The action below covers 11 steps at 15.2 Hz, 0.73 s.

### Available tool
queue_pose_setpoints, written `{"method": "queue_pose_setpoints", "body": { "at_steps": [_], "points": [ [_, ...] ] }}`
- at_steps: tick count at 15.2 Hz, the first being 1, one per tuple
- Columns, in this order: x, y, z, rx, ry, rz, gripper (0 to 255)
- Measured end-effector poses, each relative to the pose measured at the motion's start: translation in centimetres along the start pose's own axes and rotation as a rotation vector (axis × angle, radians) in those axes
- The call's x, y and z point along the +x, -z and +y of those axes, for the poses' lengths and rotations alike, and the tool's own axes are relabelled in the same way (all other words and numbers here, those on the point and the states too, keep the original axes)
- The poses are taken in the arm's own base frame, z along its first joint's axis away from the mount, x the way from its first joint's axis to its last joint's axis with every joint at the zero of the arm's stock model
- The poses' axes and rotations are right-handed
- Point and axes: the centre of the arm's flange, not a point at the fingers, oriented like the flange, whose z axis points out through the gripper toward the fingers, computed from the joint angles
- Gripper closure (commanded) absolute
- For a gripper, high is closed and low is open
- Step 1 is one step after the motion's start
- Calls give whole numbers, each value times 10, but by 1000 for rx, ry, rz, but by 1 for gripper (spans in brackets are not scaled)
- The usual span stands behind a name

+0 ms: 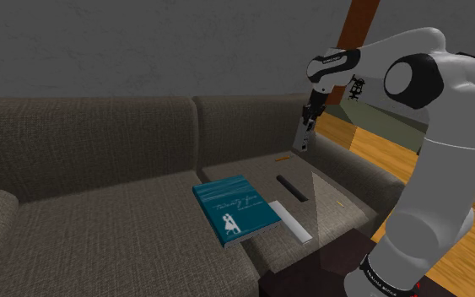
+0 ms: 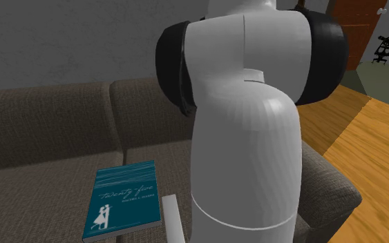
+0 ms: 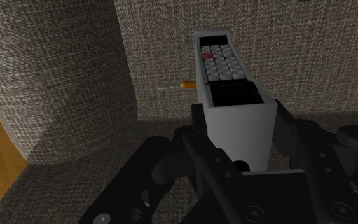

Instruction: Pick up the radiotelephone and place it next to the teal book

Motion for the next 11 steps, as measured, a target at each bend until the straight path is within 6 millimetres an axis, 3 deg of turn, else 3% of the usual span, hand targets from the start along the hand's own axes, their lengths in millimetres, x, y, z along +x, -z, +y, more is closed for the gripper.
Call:
{"method": "queue_pose_setpoints", "body": {
  "at_steps": [11],
  "points": [
    [-33,111,-92,0,1,0,255]
  ]
}}
